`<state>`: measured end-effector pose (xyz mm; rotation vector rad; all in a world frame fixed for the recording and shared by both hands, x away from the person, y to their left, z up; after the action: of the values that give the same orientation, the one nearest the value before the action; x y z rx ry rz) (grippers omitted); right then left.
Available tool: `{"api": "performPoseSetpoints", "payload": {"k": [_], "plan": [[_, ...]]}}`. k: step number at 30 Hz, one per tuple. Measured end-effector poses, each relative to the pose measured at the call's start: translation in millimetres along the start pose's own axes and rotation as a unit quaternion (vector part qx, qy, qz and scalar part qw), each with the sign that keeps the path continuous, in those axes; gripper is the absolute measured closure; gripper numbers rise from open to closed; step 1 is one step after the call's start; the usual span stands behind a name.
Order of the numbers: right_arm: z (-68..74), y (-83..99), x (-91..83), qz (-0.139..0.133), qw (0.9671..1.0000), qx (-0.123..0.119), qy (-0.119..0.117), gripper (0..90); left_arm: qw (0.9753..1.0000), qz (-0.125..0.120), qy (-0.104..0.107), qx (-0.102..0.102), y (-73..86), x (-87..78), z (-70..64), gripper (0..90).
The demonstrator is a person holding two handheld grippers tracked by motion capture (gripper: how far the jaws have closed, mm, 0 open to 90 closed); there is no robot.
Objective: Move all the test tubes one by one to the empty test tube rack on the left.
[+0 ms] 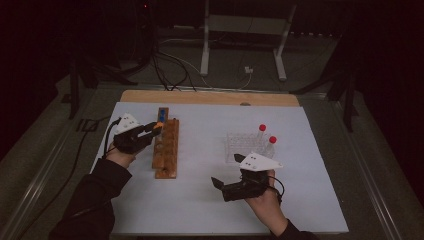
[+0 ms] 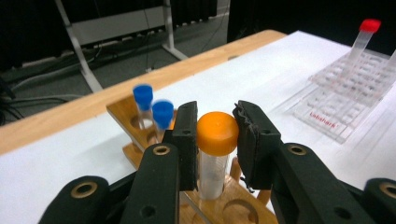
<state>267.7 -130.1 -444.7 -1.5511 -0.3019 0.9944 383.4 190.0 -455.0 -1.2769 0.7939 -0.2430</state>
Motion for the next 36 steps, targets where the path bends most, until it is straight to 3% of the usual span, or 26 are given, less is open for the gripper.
{"api": "performPoseSetpoints", "payload": {"k": [5,11,15,18,21,26,29,32,36], "plan": [[-0.3,0.5,0.0,0.001,1.0,-0.001,-0.001,0.0,0.9999,0.013,-0.003,0.004,10.7,7.2,-1.8,71.7],[1.0,-1.4,-0.4,-0.002,1.0,-0.002,-0.006,0.0,0.9997,0.025,-0.001,0.006,9.2,7.0,-3.2,71.3],[1.5,-6.0,-4.4,-0.011,0.9999,-0.008,-0.008,0.0,0.9995,0.028,0.012,-0.01,9.9,5.6,-1.2,69.8],[-1.7,-11.1,-10.0,-0.017,0.9998,-0.011,-0.005,0.0,0.9992,0.034,0.02,-0.002,11.0,3.3,-4.1,59.6],[-9.2,-17.5,-19.1,-0.026,0.9996,-0.013,0.005,0.0,0.9992,0.021,0.035,-0.002,7.5,-5.7,-10.1,44.7],[-35.3,-24.0,-40.2,-0.046,0.9977,-0.003,0.051,0.0,0.9981,0.005,0.06,0.006,5.2,-23.0,-26.2,15.2],[-54.5,-19.9,-52.5,-0.05,0.9956,0.007,0.079,0.0,0.9967,0.0,0.081,0.008,5.5,-32.0,-35.3,5.4],[-75.1,-10.6,-61.7,-0.044,0.9921,0.021,0.115,0.0,0.9951,-0.006,0.097,0.012,6.5,-38.7,-43.4,2.0],[-101.3,7.7,-67.0,-0.027,0.9863,0.049,0.155,0.0,0.9944,-0.008,0.102,0.025,7.4,-43.8,-52.4,2.0]]}}
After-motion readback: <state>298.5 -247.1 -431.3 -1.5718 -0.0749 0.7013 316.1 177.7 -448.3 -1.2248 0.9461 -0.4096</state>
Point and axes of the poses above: each handheld gripper's, and its own axes: x roughly forward along the jaws, y roughly out of its underside, z roughly to its left, the point moved 3 cm from there along x, roughly forward along the jaws, and after that the axes turned 2 degrees about x, right-handed, at the moved point
